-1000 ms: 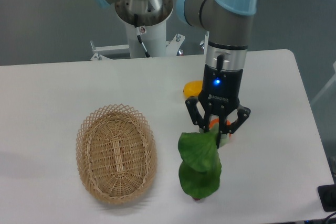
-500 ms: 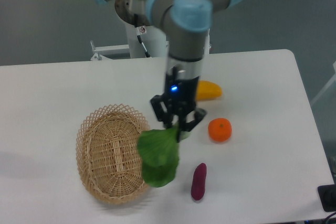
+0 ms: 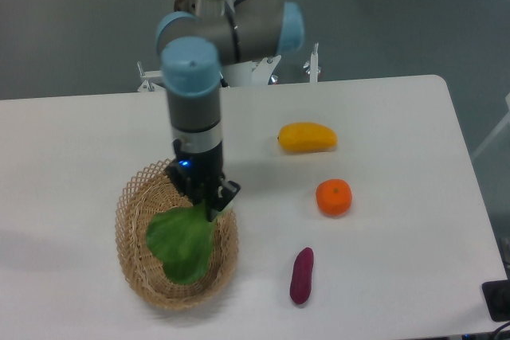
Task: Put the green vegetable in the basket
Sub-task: 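Carry the bok choy over the wicker basket and lower it inside, then open the gripper to release the bok choy into the basket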
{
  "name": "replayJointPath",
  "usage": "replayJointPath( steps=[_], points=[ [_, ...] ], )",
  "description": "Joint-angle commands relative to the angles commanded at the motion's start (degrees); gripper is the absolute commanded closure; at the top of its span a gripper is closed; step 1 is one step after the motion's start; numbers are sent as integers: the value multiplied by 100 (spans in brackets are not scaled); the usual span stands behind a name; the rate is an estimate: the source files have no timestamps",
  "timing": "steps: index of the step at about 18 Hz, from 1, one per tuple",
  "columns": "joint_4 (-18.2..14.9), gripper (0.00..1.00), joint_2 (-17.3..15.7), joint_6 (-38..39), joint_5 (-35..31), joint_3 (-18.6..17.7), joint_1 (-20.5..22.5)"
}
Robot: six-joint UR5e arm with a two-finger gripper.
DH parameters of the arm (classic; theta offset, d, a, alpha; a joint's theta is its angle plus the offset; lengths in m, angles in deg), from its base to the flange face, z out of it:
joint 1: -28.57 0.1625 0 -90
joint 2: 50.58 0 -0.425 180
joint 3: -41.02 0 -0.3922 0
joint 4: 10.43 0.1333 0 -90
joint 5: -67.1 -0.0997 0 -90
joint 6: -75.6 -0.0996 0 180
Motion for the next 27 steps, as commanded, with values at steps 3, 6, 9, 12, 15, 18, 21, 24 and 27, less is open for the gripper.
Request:
replayJointPath(
  steps=[3, 6, 9, 12, 15, 18, 21, 24, 27],
  points=[
    [18, 78, 132, 0, -62, -79, -88],
    [27, 77, 194, -61, -123, -97, -106],
    [27, 76, 203, -70, -168, -114, -115],
    [27, 65, 238, -79, -168, -114, -115],
    [27, 29, 247, -105, -177, -106, -106],
    [27, 0, 195, -176, -238, -114, -106],
    [27, 0, 116, -123, -238, -53, -98],
    [27, 0, 115, -79, -247, 104, -89],
    [18, 0, 115, -79, -317, 464, -1]
  ],
)
